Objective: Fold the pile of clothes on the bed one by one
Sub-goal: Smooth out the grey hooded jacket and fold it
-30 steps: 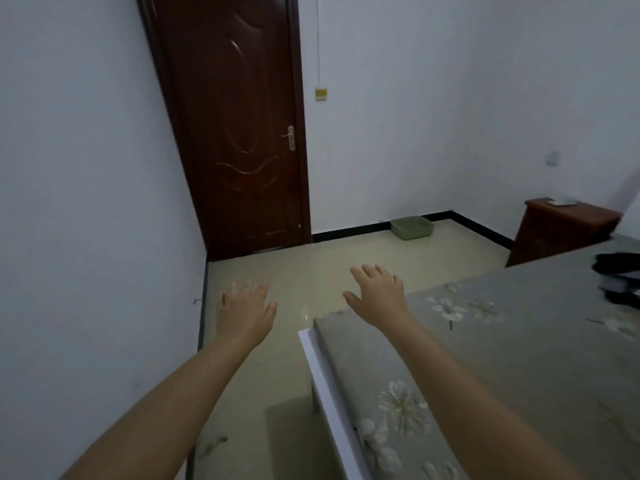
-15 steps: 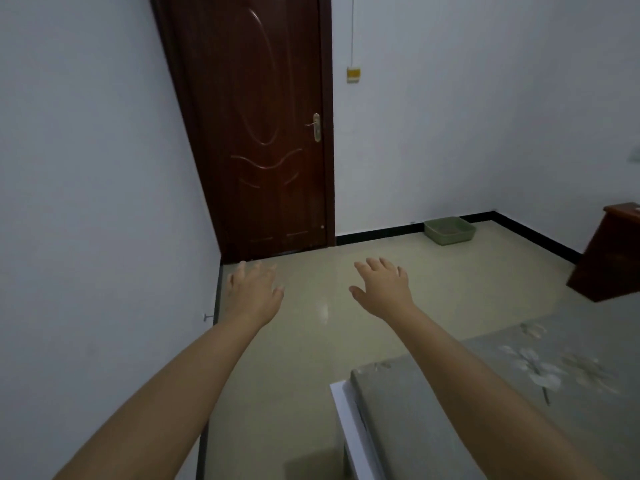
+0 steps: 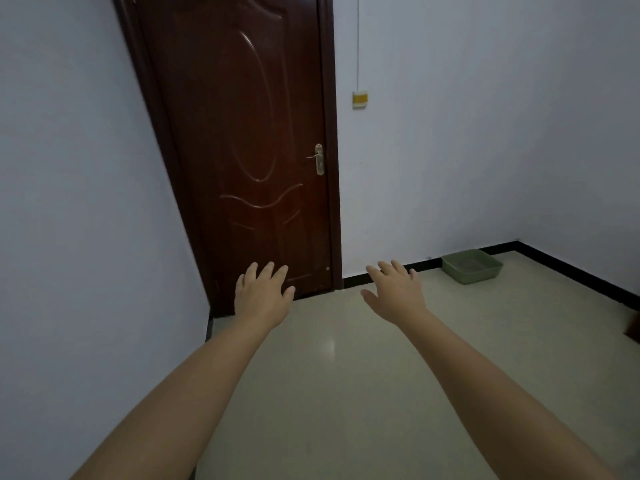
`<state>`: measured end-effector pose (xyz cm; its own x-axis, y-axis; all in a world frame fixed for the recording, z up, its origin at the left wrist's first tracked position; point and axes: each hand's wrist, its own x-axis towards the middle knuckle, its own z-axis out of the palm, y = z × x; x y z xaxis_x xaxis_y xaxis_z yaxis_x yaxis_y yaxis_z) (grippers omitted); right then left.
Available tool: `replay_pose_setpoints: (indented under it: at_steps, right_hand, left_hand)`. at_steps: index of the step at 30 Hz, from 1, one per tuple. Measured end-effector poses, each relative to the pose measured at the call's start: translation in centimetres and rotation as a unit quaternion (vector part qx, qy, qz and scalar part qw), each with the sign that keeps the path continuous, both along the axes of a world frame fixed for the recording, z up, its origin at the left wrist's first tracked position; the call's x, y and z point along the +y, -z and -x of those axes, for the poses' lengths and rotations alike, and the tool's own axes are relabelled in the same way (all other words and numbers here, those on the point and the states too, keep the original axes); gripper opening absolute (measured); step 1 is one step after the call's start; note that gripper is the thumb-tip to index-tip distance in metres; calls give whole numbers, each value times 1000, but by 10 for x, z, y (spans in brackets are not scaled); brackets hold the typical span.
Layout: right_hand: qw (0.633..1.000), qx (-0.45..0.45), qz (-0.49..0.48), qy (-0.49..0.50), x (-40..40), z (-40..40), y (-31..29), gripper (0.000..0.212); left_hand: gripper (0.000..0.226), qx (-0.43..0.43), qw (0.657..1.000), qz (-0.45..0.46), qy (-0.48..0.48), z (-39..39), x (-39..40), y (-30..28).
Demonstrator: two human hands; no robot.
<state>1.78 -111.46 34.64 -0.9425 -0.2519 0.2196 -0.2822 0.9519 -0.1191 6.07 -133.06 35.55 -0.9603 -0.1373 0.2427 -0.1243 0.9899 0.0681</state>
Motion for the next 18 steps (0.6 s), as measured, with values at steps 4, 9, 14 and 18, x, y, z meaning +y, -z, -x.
replay_pose_setpoints:
  at_steps: [4,9,14,18]
  right_hand:
    - [998,18,12,58,-4,86,-1,52]
    - [988,23,22,151,28,167,3,52]
    - [963,3,13,270,109,205,16,54]
    - [931,-14,-1,365,192,215,26,51]
  left_hand:
    - [52,4,998,21,51,111,-6,-9]
    - [51,1,988,37,151,241,35,-15]
    - [51,12,961,39,272,344,130,-13]
    - [51,-11,925,22,378,384,234,3]
